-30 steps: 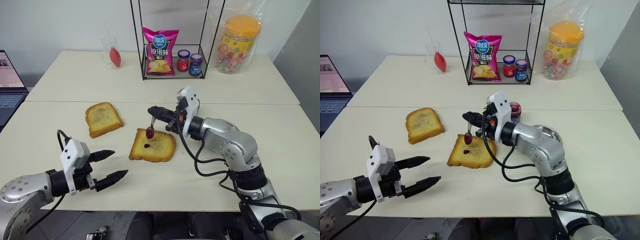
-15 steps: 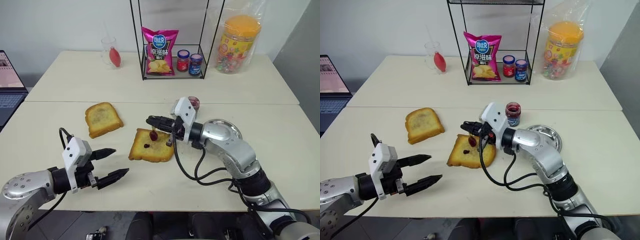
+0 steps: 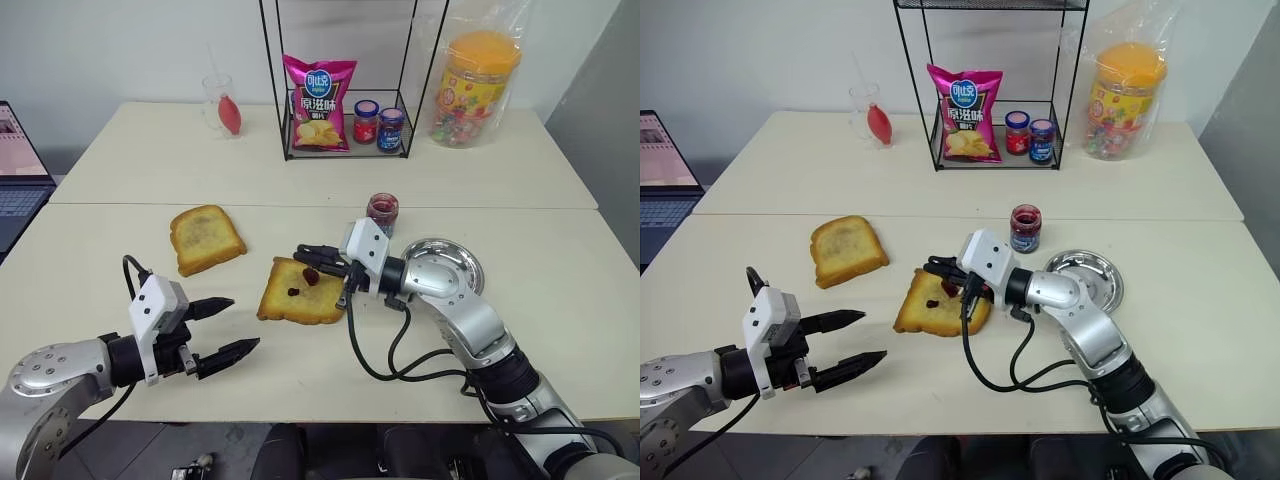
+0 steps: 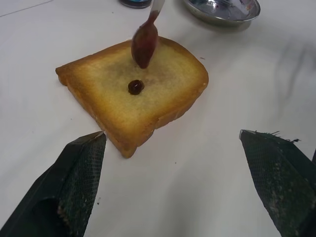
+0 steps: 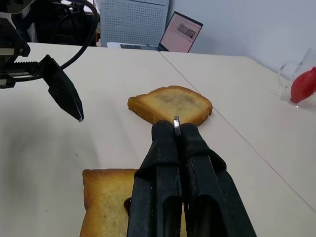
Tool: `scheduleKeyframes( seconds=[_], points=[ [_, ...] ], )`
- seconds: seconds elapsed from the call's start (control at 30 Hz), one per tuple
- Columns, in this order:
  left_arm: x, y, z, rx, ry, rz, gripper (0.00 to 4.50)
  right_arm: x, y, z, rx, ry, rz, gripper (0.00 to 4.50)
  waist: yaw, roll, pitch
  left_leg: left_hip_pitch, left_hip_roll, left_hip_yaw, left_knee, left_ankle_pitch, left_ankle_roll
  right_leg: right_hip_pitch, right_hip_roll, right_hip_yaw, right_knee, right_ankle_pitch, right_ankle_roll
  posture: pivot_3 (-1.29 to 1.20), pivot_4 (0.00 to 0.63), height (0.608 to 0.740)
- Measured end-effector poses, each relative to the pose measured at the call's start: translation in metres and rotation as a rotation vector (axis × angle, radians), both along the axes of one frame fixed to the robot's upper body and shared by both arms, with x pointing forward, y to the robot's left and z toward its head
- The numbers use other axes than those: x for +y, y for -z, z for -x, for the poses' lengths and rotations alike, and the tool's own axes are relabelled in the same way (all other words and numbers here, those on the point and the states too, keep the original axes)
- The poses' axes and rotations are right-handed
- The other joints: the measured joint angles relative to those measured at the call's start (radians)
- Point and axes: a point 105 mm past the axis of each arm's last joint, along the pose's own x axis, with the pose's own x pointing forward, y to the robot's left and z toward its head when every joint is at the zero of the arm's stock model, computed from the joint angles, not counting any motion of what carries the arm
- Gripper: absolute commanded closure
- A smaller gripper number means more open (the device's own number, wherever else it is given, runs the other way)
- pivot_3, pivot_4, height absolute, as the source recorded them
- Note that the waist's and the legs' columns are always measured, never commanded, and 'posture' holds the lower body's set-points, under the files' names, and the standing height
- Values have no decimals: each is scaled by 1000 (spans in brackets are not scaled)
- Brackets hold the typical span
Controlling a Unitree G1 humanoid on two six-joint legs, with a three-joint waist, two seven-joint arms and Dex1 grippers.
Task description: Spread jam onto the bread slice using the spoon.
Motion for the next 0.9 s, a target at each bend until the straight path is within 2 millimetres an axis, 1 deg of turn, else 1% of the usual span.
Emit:
scheduleKeyframes(
  seconds=[0.13,0.23,0.47,0.57,0.67,0.73,0.77,0.8,0.83,0.9],
  points=[
    [-1,0,-1,-2,3,-3,0,-1,2,1,-5,-15,10,4480,0,0,0,1,0,0,0,0,0,0,0,0,0,0,0,0,150,740],
    [-3,2,-1,4,12,-2,0,-3,12,0,0,-7,30,4480,0,-1,0,1,0,0,0,0,0,1,0,0,0,0,0,0,150,740],
    [-3,4,-2,6,14,-5,0,-4,8,-1,-21,-11,15,4480,0,-1,-1,2,0,0,0,0,0,1,0,0,0,0,0,0,150,740],
    [-4,4,-2,3,20,-4,0,-9,-2,-5,-28,4,-16,4480,1,-1,-1,2,0,0,0,0,0,1,0,0,0,0,0,0,150,740],
    [-4,5,-1,6,23,-3,0,-15,-20,-9,3,24,-89,4480,1,-1,-1,2,0,0,0,0,0,1,0,0,1,0,0,0,150,740],
    [-4,5,0,10,26,-1,0,-16,-31,-10,50,30,-145,4480,1,-1,-1,2,0,0,0,0,0,1,0,0,1,0,0,0,150,740],
    [-3,6,0,12,27,1,0,-18,-35,-12,104,40,-188,4480,1,-1,-1,2,0,0,0,0,0,1,0,0,1,0,0,0,150,740],
    [-3,6,0,14,26,2,0,-19,-36,-14,148,49,-216,4480,1,-1,-1,2,0,0,0,0,0,1,0,0,1,0,0,0,150,740],
    [-3,6,0,16,25,3,0,-20,-37,-15,244,55,-264,4480,1,-1,-1,2,0,0,0,0,0,1,0,0,2,0,0,0,150,740],
    [-2,7,0,20,24,5,0,-20,-33,-17,339,66,-285,4480,0,-1,-1,2,0,0,0,0,0,1,0,0,2,0,0,0,150,740]
  ],
)
